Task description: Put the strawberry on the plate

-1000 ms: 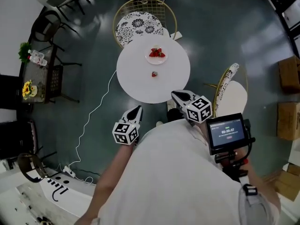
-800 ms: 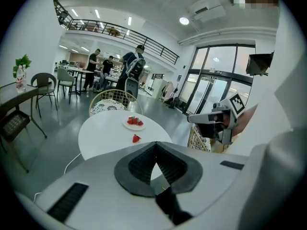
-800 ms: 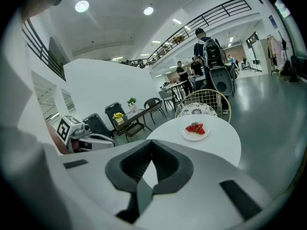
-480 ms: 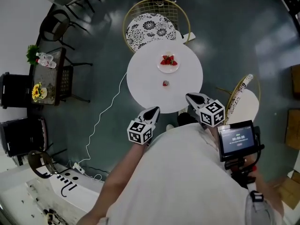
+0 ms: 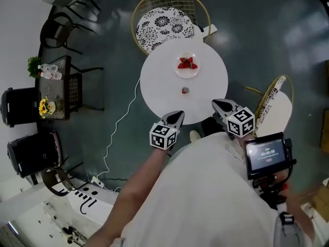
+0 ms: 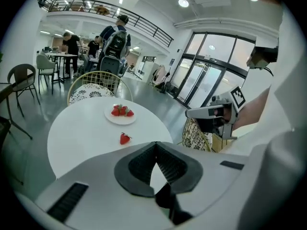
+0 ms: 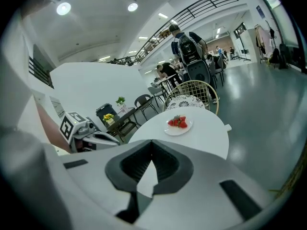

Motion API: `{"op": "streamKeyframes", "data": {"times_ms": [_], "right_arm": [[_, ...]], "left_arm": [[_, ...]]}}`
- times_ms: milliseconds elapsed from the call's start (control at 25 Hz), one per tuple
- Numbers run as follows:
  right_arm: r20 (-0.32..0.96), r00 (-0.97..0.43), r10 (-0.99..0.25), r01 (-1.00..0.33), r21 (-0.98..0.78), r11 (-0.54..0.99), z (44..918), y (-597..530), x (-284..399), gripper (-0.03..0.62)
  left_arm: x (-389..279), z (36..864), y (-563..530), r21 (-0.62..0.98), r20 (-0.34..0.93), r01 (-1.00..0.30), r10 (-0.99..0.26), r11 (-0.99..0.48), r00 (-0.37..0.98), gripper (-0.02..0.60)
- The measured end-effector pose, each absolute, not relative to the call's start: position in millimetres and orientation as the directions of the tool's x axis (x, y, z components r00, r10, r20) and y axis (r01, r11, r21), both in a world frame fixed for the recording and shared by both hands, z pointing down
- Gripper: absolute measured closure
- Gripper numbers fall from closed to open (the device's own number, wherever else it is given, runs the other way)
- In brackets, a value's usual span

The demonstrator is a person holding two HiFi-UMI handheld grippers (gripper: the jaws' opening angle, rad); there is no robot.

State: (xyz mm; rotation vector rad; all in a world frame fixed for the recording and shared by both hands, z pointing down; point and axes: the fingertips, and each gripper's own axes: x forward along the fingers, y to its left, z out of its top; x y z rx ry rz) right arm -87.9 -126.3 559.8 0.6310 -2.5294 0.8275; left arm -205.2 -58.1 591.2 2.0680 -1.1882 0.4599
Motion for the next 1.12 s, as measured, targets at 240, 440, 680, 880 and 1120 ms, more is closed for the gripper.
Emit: {"op": "streamKeyframes", "data": {"times_ms": [240,440,680,880,1120], "right_arm": [[0.501,-0.822,-0.271,-0.52,-0.466,0.716,583,-155,-87,0.589],[0.502,-0.829,-0.247,-0.51,-0.497,0.702,616,-197,-82,0.589],[0.515,-0.83,-0.212,-0.496,-0.511,0.702,633,-220,-76,0.589],[0.524,-0.83,-0.192,-0.488,-0.515,0.705,633,-213,-80,0.589],[0.532,-0.824,-0.194,-0.497,-0.514,0.699,635,-214,-76,0.589]], "left_arm": [[-199,625,-95,0.38,0.652,-0.858,-0.558,-0.346,0.514,0.577],[-194,659,-133,0.378,0.694,-0.869,-0.525,-0.318,0.494,0.577],[-191,688,-155,0.362,0.753,-0.884,-0.466,-0.297,0.465,0.575],[-198,698,-160,0.323,0.782,-0.895,-0.445,-0.308,0.436,0.575],[-203,710,-175,0.233,0.822,-0.904,-0.424,-0.359,0.38,0.57]]}}
